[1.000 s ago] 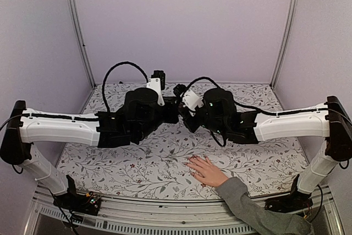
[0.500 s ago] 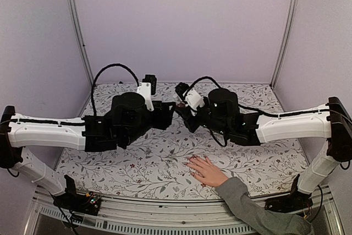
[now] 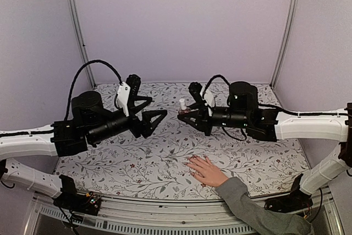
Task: Paint the nails
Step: Unscrew the nail polish bottle.
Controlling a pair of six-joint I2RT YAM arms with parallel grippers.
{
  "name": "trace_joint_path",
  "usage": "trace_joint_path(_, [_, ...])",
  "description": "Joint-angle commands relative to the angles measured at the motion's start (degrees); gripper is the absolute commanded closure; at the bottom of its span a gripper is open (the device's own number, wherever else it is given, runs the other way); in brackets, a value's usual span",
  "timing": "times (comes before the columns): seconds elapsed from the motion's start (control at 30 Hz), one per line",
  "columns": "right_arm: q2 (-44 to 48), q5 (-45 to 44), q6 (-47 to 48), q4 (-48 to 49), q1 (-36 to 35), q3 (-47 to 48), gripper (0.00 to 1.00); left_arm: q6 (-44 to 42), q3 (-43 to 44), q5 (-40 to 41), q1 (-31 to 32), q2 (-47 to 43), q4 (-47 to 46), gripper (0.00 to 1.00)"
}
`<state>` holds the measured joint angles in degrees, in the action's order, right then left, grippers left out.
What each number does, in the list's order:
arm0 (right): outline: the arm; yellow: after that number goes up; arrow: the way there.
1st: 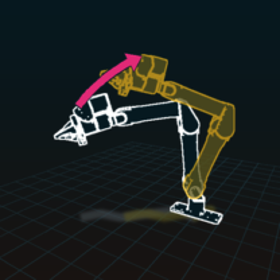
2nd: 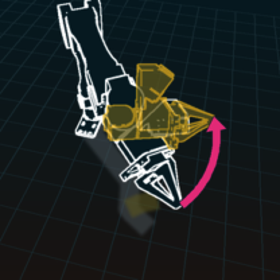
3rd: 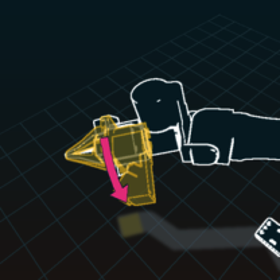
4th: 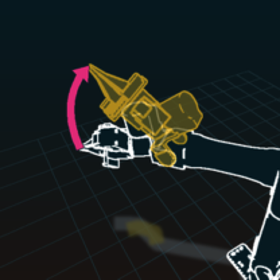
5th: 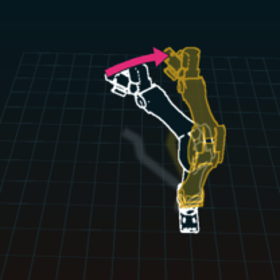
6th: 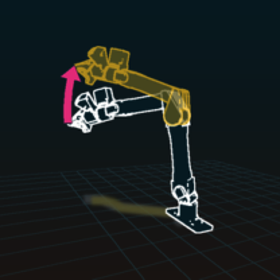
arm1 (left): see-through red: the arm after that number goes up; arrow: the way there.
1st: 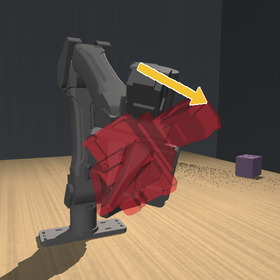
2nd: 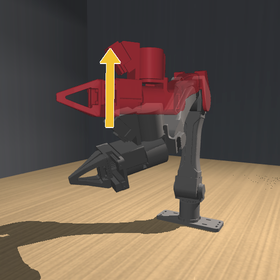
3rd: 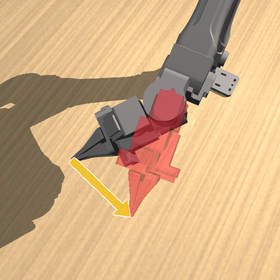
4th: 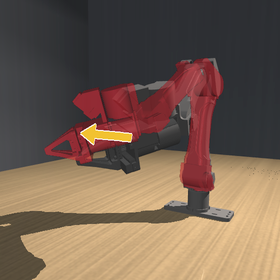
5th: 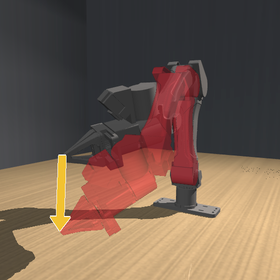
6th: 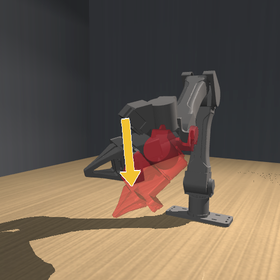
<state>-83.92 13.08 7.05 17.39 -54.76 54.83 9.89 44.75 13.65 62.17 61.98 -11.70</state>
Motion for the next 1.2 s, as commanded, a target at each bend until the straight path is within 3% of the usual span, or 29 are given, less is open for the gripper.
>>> trace_joint_path(0.0, [4.7,19.4,0.1,-1.0,-0.2,-2.1,1.0,-7.3,-3.0,-19.2,-2.0,-3.4,-4.5,0.19])
trace_joint_path(0.23, [6.0,39.2,-0.4,-2.6,-0.2,-1.1,1.0,-9.8,-7.4,-39.2,-2.0,-5.9,-11.5,0.23])
trace_joint_path(0.47, [5.2,45.1,1.4,-4.9,-1.0,0.3,1.0,-12.3,-5.6,-50.8,-1.9,-1.1,-16.4,0.29])
trace_joint_path(0.77, [2.6,46.3,3.3,-7.1,-3.9,1.9,1.0,-10.6,0.3,-55.9,-2.0,6.9,-16.2,0.46])
trace_joint_path(1.17, [2.5,49.5,2.6,-6.7,-4.1,1.6,1.0,-10.1,0.7,-61.1,-1.5,10.5,-20.3,0.67])
